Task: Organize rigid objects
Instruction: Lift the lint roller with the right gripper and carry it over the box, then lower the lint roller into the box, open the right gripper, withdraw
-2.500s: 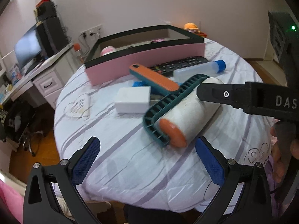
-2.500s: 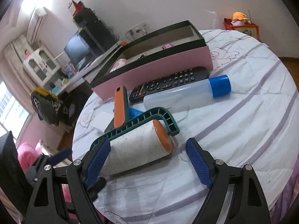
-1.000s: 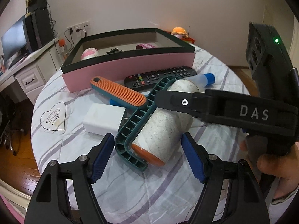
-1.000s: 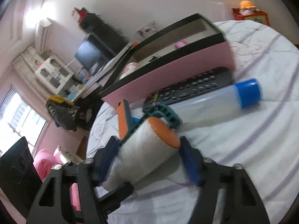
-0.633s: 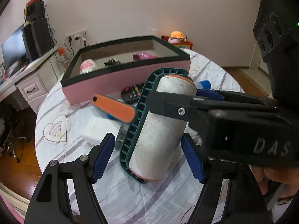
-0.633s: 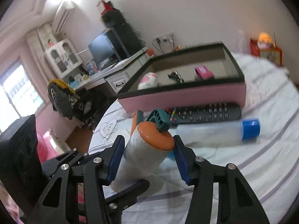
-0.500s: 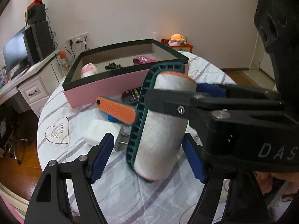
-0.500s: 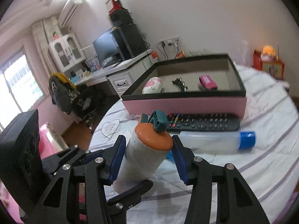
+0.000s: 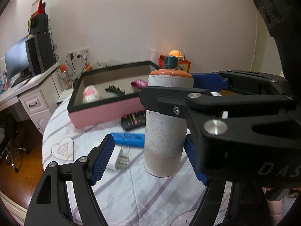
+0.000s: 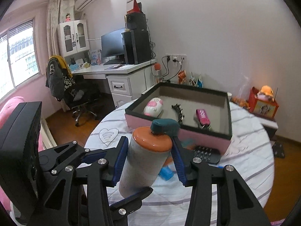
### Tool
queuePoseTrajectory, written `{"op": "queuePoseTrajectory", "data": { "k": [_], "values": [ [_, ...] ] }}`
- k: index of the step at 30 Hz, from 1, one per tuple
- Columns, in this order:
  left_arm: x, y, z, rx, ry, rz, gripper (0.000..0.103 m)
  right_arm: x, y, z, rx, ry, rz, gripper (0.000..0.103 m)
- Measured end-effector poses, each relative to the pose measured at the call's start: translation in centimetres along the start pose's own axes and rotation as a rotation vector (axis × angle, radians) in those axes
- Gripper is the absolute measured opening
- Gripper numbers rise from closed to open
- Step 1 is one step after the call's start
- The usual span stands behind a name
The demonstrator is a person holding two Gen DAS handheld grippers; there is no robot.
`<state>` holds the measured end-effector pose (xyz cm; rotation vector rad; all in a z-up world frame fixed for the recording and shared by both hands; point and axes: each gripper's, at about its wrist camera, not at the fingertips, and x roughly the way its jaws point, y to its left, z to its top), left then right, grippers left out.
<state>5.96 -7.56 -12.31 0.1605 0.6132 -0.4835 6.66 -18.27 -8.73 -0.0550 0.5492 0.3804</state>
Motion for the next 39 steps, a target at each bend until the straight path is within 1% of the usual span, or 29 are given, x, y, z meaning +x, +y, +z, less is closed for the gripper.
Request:
{"op": "queuePoseTrajectory", "data": {
  "k": [6,9,12,14,17,21,23,25,28,31,34,35,37,39],
  "values": [
    [-0.4,0.3,2.7,0.011,-0.058,0.007,0.079,-0.5,0.2,2.8,-0.079,-0.031,-0.034,0.047],
    [-0.2,1.0,4.9,0.009,-0.095,0.003,0.079,-0.3,0.2,4.7,-0.127,-0.047,-0.049,0.047],
    [0.4,1.9,7.1,0.019,-0.112,0.012,0.079,0.4,-0.1,6.7,-0.160,-0.059,-0.057,0.047],
    [1.3,3.0,8.9,0.008,-0.117,0.007,0.080,1.2,-0.3,8.0,-0.174,-0.066,-0.063,0.047],
    [2.7,4.5,10.6,-0.009,-0.113,0.003,0.082,3.1,-0.7,9.9,-0.202,-0.062,-0.071,0.047],
    [5.7,6.8,12.4,-0.043,-0.078,0.009,0.083,6.2,-1.4,11.3,-0.213,-0.041,-0.063,0.047],
    [7.7,7.9,12.7,-0.072,-0.037,0.010,0.086,7.9,-2.0,11.7,-0.204,-0.013,-0.050,0.047],
    [9.6,9.0,12.7,-0.099,-0.003,0.015,0.087,9.8,-2.8,11.7,-0.182,0.005,-0.030,0.047],
    [12.5,10.2,12.1,-0.134,0.057,0.036,0.094,13.0,-3.9,11.1,-0.149,0.055,-0.009,0.048],
    [14.8,11.0,11.3,-0.169,0.127,0.036,0.096,15.3,-4.6,10.5,-0.123,0.099,0.003,0.048],
    [15.9,11.5,10.7,-0.176,0.161,0.049,0.097,16.5,-5.1,9.8,-0.103,0.124,0.025,0.048],
    [16.0,11.4,10.6,-0.178,0.165,0.056,0.099,16.6,-5.2,9.7,-0.094,0.121,0.016,0.048],
    [16.3,11.8,10.5,-0.185,0.180,0.087,0.100,16.5,-5.5,9.8,-0.092,0.112,-0.002,0.052],
    [16.1,12.1,10.5,-0.197,0.177,0.088,0.100,15.8,-5.6,10.2,-0.081,0.087,-0.007,0.055]
  ]
}}
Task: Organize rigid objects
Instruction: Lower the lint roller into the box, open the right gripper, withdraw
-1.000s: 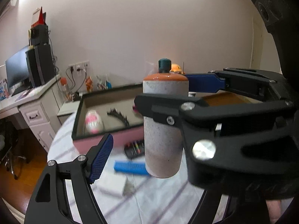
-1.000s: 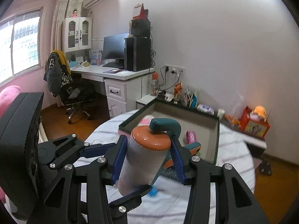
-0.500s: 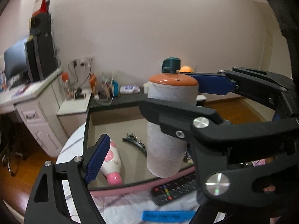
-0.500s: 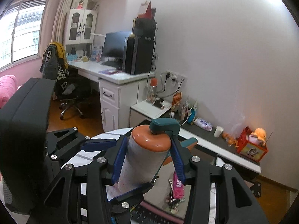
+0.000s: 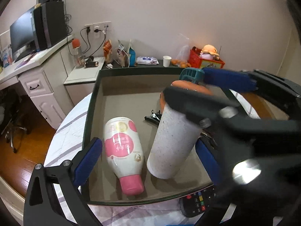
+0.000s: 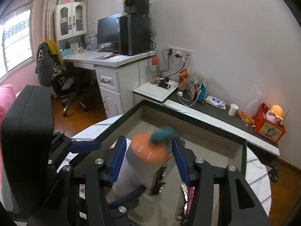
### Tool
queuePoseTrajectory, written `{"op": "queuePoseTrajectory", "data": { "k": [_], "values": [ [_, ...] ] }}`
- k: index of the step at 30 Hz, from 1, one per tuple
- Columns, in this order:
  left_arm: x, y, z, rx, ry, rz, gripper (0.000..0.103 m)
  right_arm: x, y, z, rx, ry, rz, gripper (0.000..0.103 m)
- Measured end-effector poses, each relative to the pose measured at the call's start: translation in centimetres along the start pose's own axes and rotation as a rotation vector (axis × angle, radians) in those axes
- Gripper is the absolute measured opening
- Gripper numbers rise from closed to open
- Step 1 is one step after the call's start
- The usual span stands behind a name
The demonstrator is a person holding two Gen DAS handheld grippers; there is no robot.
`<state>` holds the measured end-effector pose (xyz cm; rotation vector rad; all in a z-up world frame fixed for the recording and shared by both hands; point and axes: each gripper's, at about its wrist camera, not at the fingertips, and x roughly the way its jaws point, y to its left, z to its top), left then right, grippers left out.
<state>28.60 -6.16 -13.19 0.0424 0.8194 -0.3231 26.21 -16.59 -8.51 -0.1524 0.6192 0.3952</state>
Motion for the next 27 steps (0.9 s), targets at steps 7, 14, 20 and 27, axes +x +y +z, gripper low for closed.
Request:
{"op": "queuePoseTrajectory", "data": {
  "k": [7,14,20,27],
  "values": [
    [-3.3,-0.1,0.4,-0.011,-0.065,0.034,0.102,-4.2,-0.2,1.1,0.024,-0.071,-0.016,0.069],
    [-8.1,-1.2,-0.7,-0.003,-0.140,0.088,0.102,-8.4,-0.2,0.8,0.051,-0.114,-0.043,0.080],
    [-13.7,-2.7,-2.8,0.027,-0.218,0.172,0.103,-13.6,1.3,-0.6,0.056,-0.144,-0.082,0.082],
    [-19.2,-4.1,-6.4,0.026,-0.265,0.270,0.103,-19.3,2.4,-4.4,0.073,-0.145,-0.186,0.089]
  ]
}}
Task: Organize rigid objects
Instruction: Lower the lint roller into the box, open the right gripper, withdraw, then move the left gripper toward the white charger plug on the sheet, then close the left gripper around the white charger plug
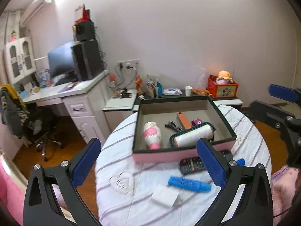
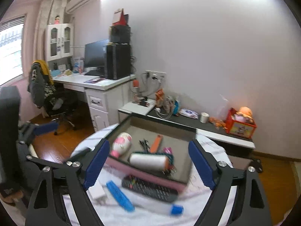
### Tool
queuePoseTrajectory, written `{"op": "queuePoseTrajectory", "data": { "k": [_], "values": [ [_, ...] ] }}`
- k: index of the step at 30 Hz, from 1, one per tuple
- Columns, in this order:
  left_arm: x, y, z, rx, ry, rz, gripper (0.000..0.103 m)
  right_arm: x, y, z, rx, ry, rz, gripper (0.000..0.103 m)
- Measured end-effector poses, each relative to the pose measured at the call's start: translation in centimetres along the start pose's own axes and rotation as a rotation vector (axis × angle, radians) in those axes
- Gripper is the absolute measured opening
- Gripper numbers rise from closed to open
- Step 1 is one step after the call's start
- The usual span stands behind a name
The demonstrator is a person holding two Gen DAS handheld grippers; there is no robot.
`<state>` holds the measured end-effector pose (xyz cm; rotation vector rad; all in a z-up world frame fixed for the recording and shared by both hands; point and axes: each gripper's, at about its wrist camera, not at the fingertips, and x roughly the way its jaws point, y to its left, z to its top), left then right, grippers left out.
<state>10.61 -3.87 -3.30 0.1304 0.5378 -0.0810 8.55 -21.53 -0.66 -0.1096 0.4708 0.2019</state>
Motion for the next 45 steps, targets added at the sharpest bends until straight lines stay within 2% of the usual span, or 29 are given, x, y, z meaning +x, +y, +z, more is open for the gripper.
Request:
{"op": "queuePoseTrajectory", "data": {
  "k": [1,2,3,7,15,27,31,37,43,45],
  "values": [
    [-0.9,0.0,-0.3,0.003,-0.006,0.008,0.103,-0.7,-0.1,-0.3,0.006,0.001,-0.012,0.091],
    [-1.8,-0.2,-0.6,0.003,-0.015,0.013,0.103,-1.5,-0.3,-0.8,0.010,0.003,-0.032,0.101],
    [-2.8,-0.3,-1.0,-0.001,-0.023,0.013,0.103,-2.4,-0.4,-1.2,0.011,-0.009,-0.052,0.103],
    [-6.0,-0.8,-2.2,-0.004,-0.060,0.007,0.103,-5.5,-0.7,-2.0,0.024,-0.029,-0.070,0.103],
    [-10.0,-1.2,-2.8,-0.008,-0.117,0.001,0.103,-8.6,-1.3,-2.9,0.059,-0.055,-0.097,0.103],
    [-10.4,-1.3,-3.7,0.001,-0.101,-0.014,0.103,-8.2,-0.8,-4.9,0.060,-0.024,-0.097,0.103],
    [-8.6,-0.5,-4.8,-0.008,-0.046,-0.021,0.103,-6.1,-1.0,-6.3,0.068,0.035,-0.090,0.103],
    [-3.4,0.5,-7.8,-0.012,0.107,-0.024,0.103,-2.0,-1.2,-9.0,0.090,0.137,-0.070,0.103],
    [2.5,-0.5,-10.9,-0.007,0.261,-0.043,0.103,1.8,-1.5,-11.1,0.111,0.226,-0.048,0.103],
    [4.0,-1.1,-11.4,-0.004,0.286,-0.049,0.103,2.8,-1.5,-11.5,0.113,0.247,-0.040,0.103]
  ]
}}
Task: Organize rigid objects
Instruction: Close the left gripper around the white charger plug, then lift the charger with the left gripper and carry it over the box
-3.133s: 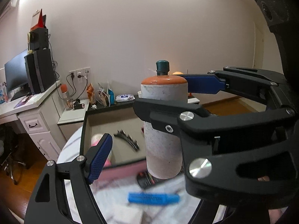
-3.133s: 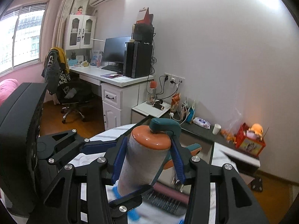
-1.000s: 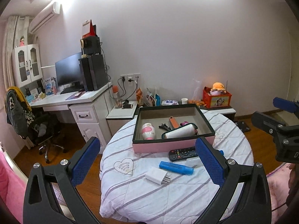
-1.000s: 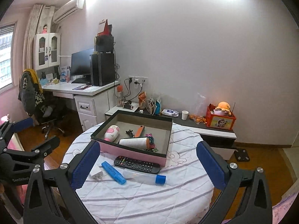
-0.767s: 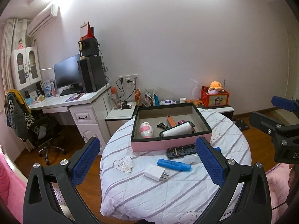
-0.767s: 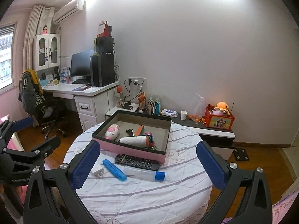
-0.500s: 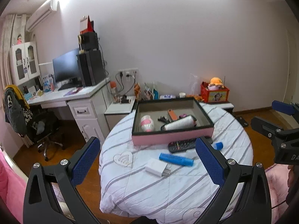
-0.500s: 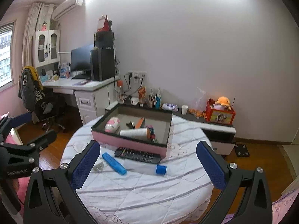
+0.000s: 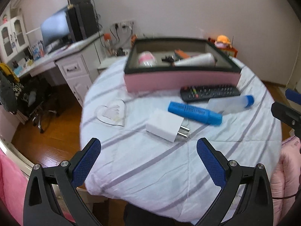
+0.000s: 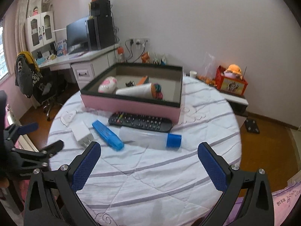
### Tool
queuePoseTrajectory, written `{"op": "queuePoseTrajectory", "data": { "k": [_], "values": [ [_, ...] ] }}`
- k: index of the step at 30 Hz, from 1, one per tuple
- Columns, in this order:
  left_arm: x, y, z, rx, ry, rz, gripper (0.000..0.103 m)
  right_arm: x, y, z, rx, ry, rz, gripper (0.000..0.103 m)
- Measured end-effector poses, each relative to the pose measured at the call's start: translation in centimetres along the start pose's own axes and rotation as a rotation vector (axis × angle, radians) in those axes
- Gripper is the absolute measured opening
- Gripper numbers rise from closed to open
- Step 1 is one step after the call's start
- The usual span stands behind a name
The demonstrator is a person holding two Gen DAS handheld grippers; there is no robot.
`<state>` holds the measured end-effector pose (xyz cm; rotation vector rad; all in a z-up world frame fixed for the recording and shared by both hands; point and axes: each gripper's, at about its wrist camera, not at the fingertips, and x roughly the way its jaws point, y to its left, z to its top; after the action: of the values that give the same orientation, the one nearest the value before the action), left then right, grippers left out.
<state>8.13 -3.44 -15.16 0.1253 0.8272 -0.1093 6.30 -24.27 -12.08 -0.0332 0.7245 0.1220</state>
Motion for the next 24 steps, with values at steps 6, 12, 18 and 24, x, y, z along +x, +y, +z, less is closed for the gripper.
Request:
{"op": "queuePoseTrajectory", "data": {
  "k": [6,12,18,24],
  "values": [
    [4.4,-0.9,0.6,0.012,0.060,-0.008,0.103,2.1,-0.4,-0.2,0.005,0.039,0.011,0.103],
    [7.2,-0.9,1.3,0.011,0.098,-0.039,0.101,4.2,-1.2,0.0,0.020,0.074,0.015,0.103],
    [7.1,-1.2,1.7,0.032,0.070,-0.109,0.067,5.3,-1.1,0.4,0.016,0.090,0.020,0.103],
    [6.0,-1.1,1.6,0.041,0.068,-0.111,0.067,5.5,-0.3,0.5,0.000,0.095,0.032,0.103]
  ]
}}
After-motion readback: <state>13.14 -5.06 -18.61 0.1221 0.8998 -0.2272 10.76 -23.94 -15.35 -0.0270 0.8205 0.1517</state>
